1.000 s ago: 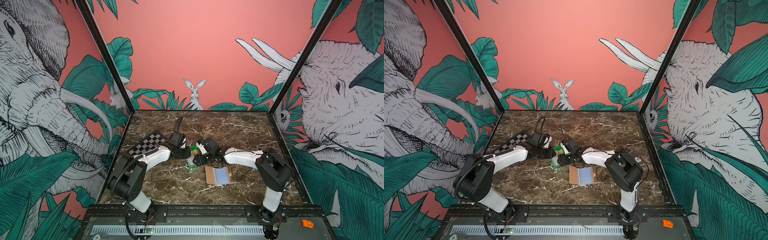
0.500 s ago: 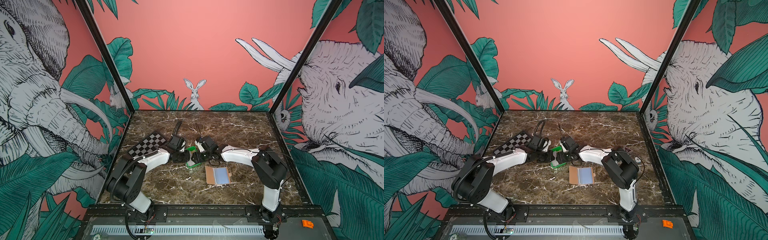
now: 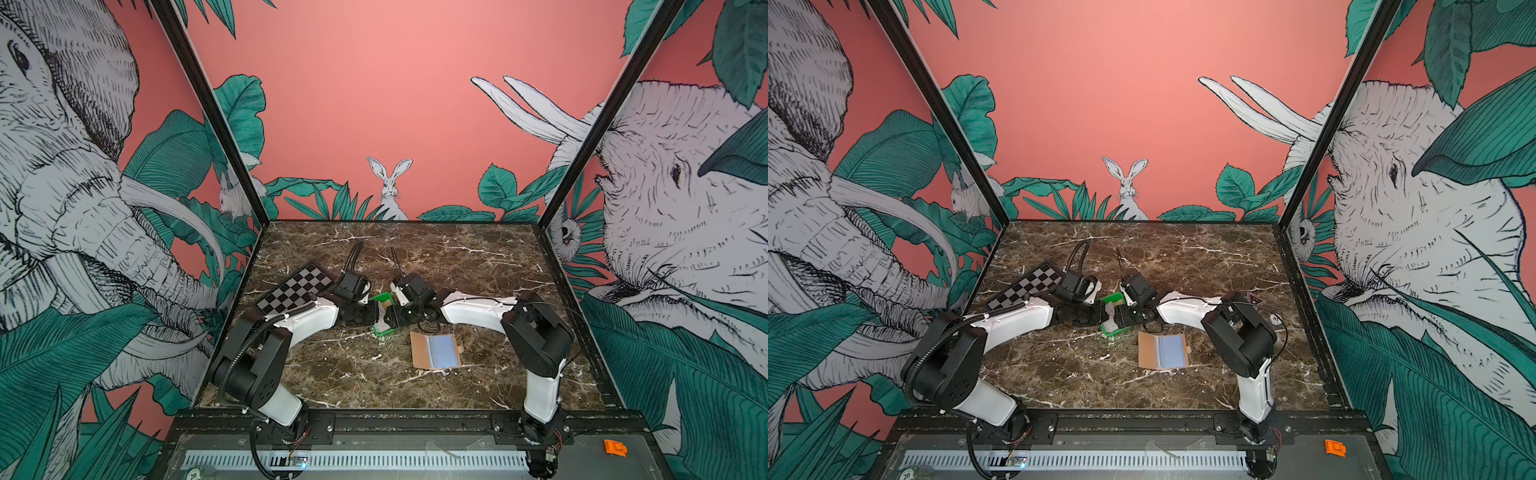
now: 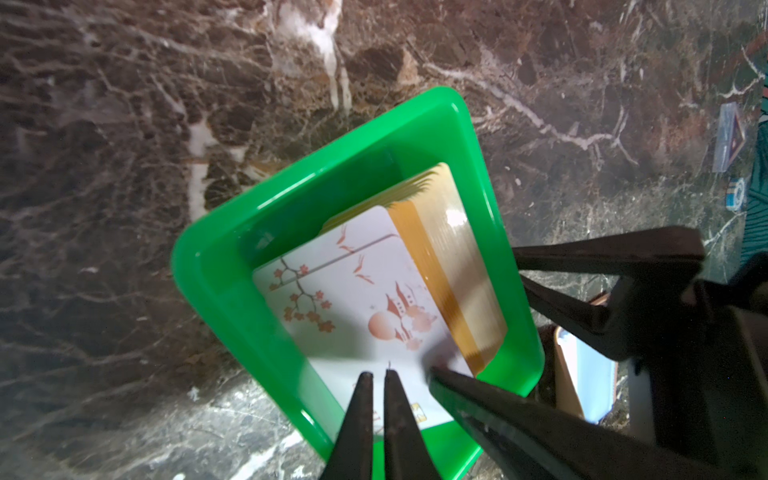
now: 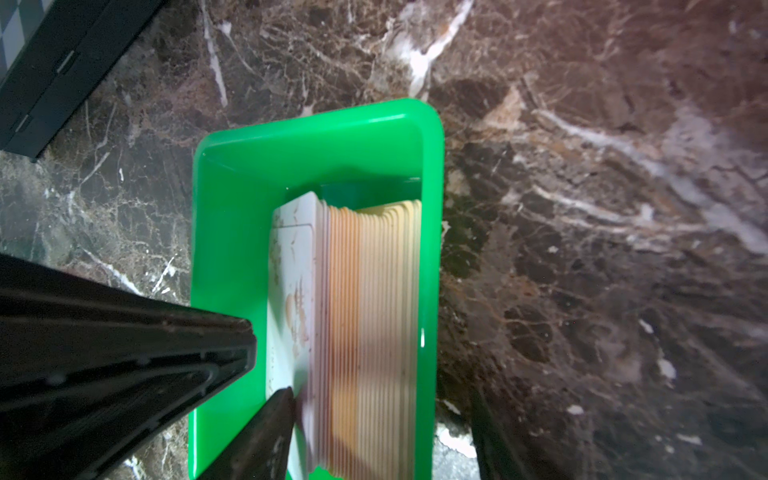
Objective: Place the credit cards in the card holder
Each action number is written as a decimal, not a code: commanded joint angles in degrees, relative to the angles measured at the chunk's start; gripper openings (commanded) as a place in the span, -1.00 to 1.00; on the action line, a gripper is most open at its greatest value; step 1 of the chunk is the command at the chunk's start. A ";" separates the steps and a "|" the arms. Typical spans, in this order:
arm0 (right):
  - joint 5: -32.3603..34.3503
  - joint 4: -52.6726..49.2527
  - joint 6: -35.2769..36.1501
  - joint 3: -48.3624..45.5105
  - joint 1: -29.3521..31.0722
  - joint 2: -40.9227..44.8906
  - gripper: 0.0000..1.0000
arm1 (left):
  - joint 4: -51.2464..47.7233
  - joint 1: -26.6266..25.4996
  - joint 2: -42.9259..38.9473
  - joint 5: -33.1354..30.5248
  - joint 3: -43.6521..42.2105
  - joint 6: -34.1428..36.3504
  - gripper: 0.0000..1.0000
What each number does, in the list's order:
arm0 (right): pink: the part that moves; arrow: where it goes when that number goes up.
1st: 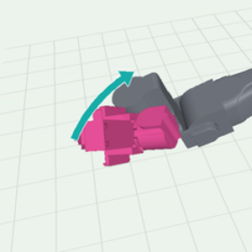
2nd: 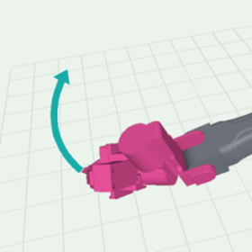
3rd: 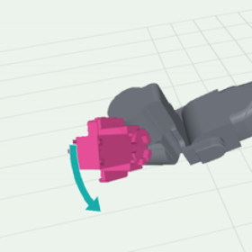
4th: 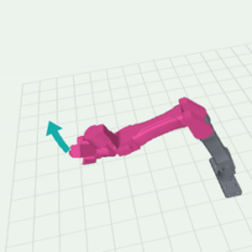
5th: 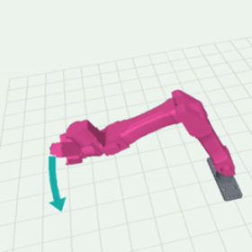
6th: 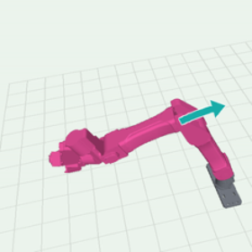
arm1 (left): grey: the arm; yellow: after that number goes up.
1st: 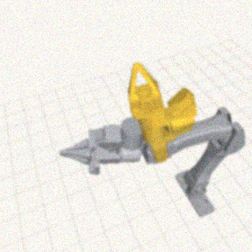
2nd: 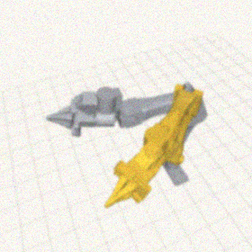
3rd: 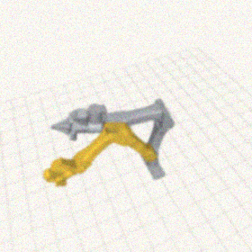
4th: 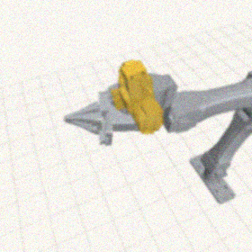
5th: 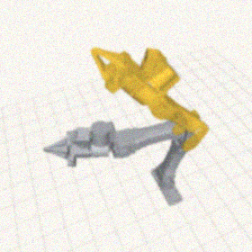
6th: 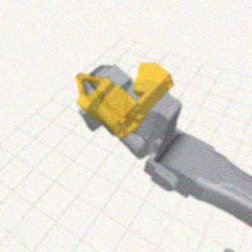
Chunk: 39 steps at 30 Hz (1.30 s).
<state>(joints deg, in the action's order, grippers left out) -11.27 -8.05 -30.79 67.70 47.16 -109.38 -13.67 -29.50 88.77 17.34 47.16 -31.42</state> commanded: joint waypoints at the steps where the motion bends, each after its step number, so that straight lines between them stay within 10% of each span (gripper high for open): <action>1: 2.79 -0.82 -0.72 0.37 -0.35 0.75 0.31 | -1.94 -0.12 -2.20 -0.20 0.03 0.91 -0.79; 39: -0.32 0.35 -0.86 -0.94 -2.94 7.72 0.28 | 2.07 -0.32 2.02 1.73 -0.43 -0.58 -0.70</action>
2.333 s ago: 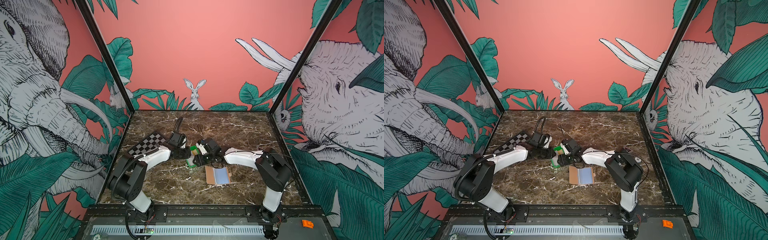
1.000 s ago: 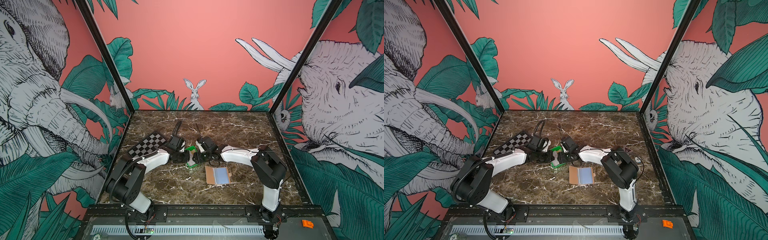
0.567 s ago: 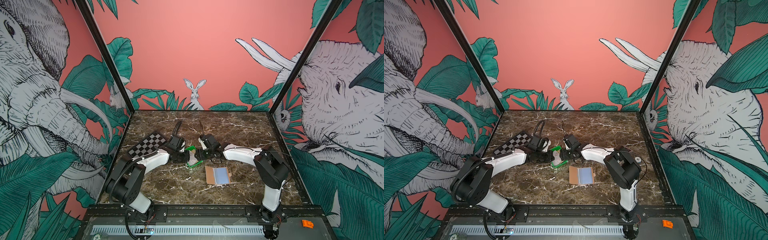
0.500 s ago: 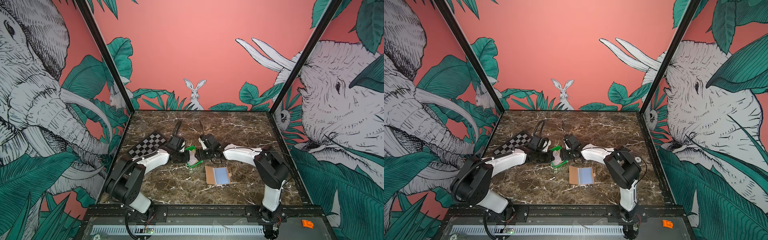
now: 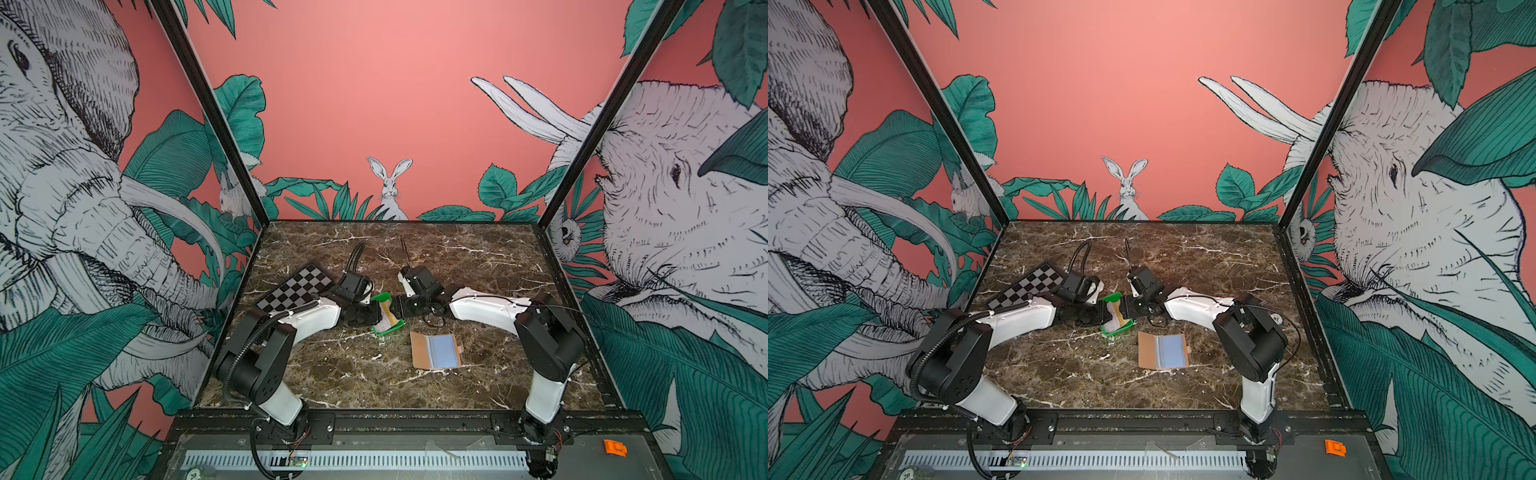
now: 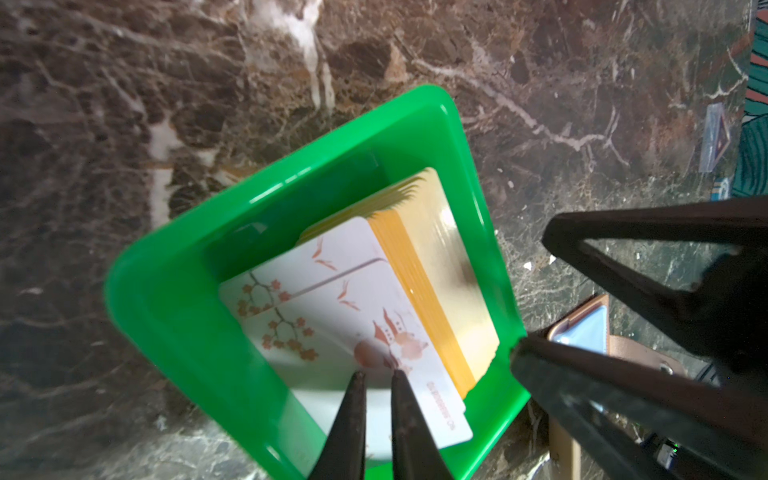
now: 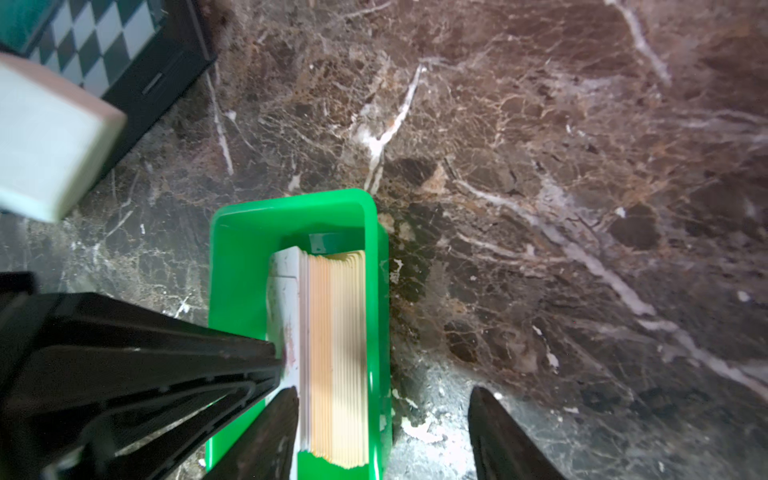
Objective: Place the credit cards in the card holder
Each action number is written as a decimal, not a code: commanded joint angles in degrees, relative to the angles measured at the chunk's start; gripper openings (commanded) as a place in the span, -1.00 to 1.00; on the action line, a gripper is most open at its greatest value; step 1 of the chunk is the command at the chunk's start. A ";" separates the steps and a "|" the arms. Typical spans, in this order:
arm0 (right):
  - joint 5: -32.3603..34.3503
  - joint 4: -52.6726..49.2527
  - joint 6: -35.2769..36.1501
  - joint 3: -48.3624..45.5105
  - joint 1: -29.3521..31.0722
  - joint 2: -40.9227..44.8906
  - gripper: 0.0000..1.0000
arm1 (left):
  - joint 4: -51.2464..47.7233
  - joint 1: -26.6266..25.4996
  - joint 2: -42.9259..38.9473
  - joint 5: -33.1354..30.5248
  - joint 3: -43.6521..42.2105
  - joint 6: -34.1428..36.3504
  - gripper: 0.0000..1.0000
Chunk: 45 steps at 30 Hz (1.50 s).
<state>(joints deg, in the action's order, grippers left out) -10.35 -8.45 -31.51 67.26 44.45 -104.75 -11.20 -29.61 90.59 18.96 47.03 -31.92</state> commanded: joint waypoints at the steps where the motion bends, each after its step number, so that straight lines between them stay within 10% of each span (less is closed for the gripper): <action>1: -1.68 0.65 -0.22 -0.35 -0.17 3.42 0.27 | -0.44 -0.29 0.20 0.02 -0.27 0.00 -0.70; 45: -1.89 -2.70 -0.10 1.66 1.98 -3.50 0.34 | -4.43 -0.29 -4.01 -2.52 -1.50 1.80 -0.78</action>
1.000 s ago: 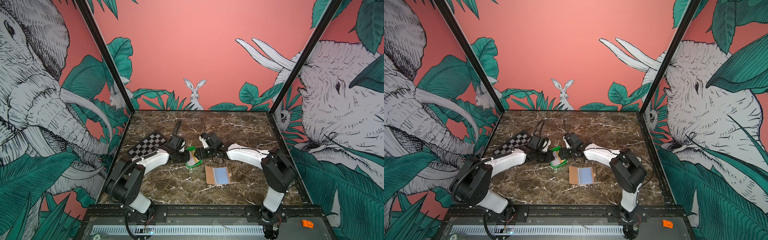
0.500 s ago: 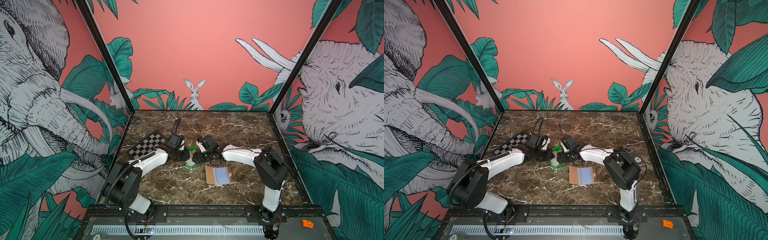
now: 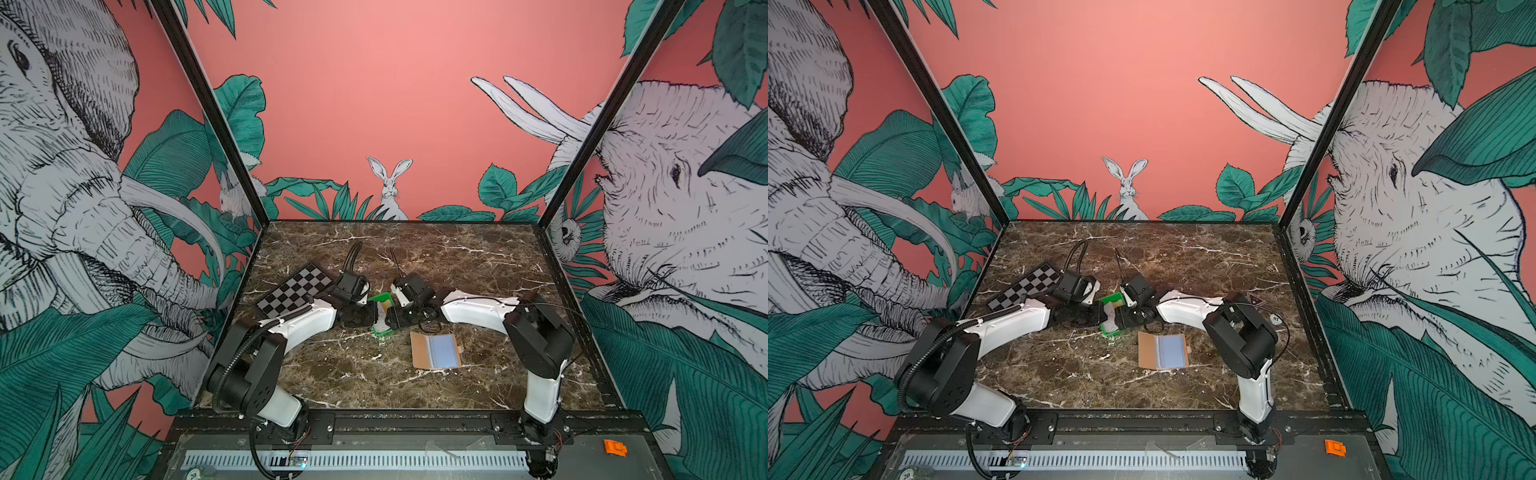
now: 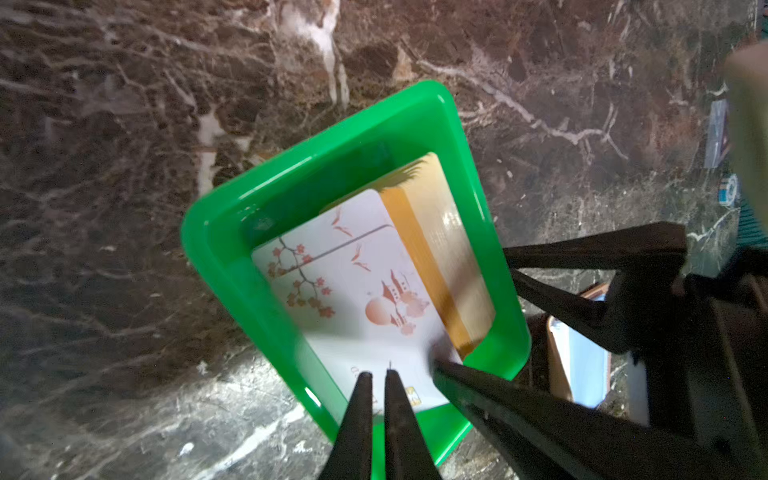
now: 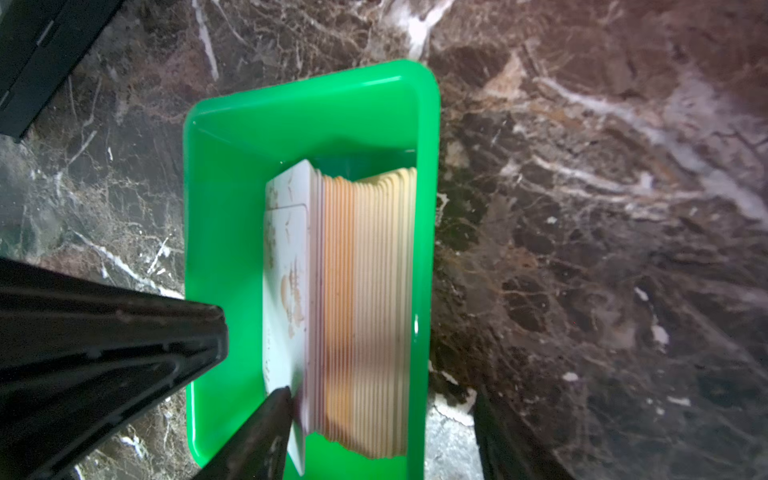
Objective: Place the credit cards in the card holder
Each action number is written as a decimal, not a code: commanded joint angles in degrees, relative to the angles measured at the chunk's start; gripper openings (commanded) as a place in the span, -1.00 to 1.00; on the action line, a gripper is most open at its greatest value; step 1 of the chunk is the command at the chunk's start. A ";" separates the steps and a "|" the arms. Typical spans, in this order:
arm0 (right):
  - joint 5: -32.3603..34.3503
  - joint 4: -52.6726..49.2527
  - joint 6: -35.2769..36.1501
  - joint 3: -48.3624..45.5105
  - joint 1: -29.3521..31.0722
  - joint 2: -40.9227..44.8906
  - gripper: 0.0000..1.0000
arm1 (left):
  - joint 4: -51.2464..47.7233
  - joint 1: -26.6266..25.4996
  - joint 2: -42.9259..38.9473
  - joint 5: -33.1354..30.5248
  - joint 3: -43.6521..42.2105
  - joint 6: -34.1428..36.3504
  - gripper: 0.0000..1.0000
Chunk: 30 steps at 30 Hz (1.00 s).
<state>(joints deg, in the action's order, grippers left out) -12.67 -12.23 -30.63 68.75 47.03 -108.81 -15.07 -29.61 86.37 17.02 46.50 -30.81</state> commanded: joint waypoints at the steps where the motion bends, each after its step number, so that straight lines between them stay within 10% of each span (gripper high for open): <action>1: 0.44 1.20 -1.16 0.08 -0.87 0.83 0.33 | -0.52 -0.27 0.20 -0.66 -1.14 0.75 -0.78; 30: 0.09 1.28 -0.26 0.20 -2.63 3.53 0.26 | 3.20 -0.28 4.36 0.85 -1.03 -0.58 -0.69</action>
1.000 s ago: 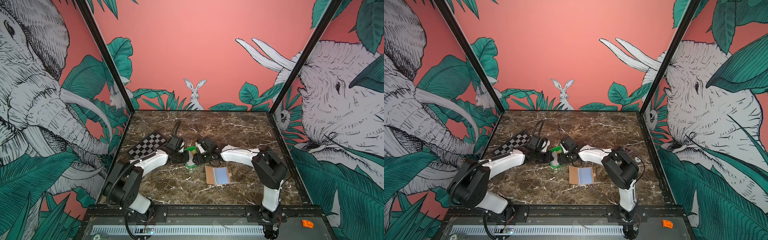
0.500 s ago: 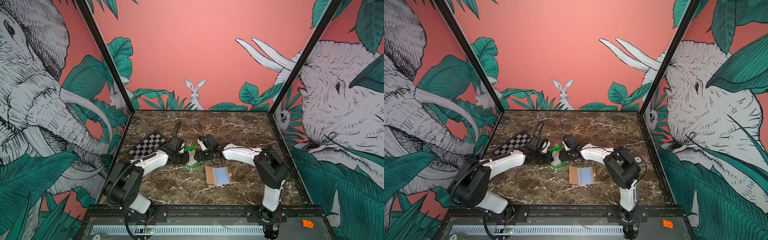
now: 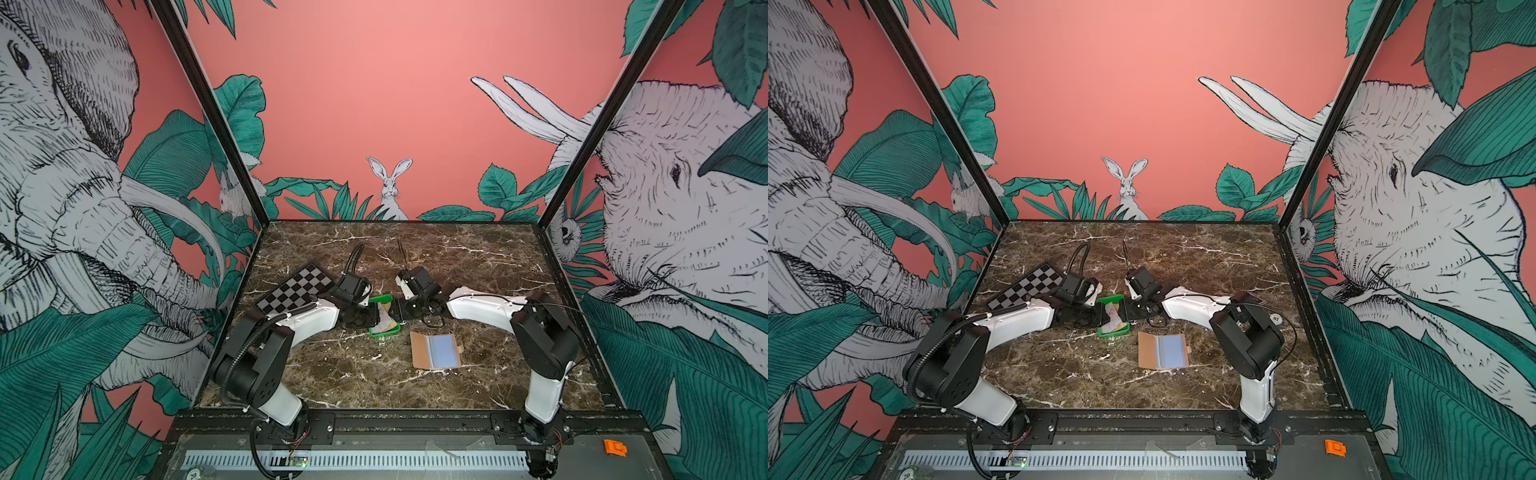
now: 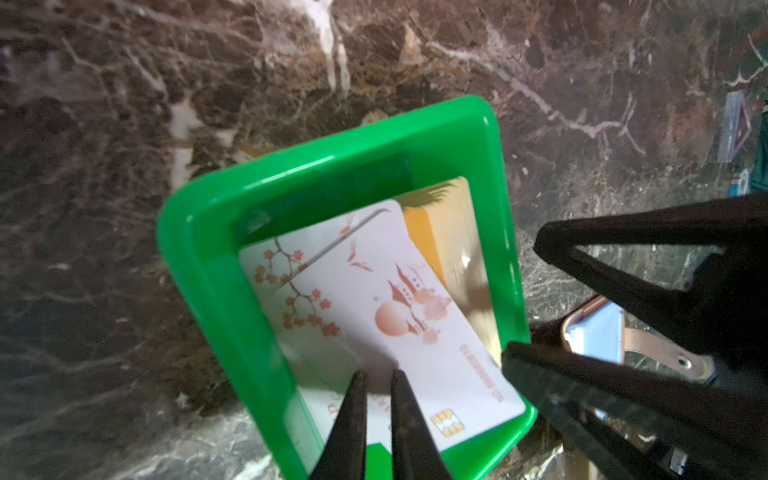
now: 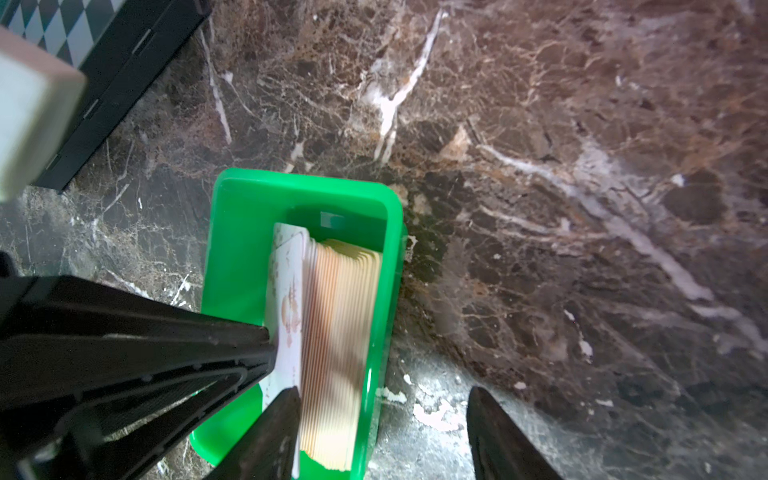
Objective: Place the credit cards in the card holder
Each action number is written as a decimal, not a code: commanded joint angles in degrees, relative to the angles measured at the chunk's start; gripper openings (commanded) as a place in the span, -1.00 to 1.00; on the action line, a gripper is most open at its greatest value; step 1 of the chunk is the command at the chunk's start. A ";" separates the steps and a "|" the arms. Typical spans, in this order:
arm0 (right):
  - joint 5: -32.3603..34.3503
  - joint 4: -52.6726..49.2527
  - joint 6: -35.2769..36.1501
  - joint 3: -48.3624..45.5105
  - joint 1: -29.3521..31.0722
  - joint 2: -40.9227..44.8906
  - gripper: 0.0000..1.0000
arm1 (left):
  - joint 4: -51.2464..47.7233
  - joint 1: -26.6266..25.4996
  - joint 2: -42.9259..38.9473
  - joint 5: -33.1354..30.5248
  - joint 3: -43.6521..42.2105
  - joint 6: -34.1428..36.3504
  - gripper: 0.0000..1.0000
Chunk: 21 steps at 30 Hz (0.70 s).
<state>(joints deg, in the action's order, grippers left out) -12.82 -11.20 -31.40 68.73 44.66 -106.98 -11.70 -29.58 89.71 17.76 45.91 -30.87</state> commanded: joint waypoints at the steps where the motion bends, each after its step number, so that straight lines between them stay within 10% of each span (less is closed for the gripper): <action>1: 0.17 0.29 0.54 0.22 -0.28 1.84 0.26 | -0.18 -0.30 1.01 0.00 -0.46 -0.54 -0.69; 10: -0.65 0.48 -1.81 -0.42 -0.05 5.60 0.22 | -0.05 -0.32 0.99 0.15 -0.60 -0.68 -0.69; 21: -6.74 7.11 -9.49 -3.43 0.57 4.85 -0.45 | 0.18 -0.30 0.62 0.09 -0.73 -0.88 -0.69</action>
<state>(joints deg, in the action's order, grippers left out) -17.76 -7.18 -38.65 65.89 44.91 -101.25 -10.76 -29.61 90.00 18.41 45.91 -31.53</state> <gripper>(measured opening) 0.290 0.153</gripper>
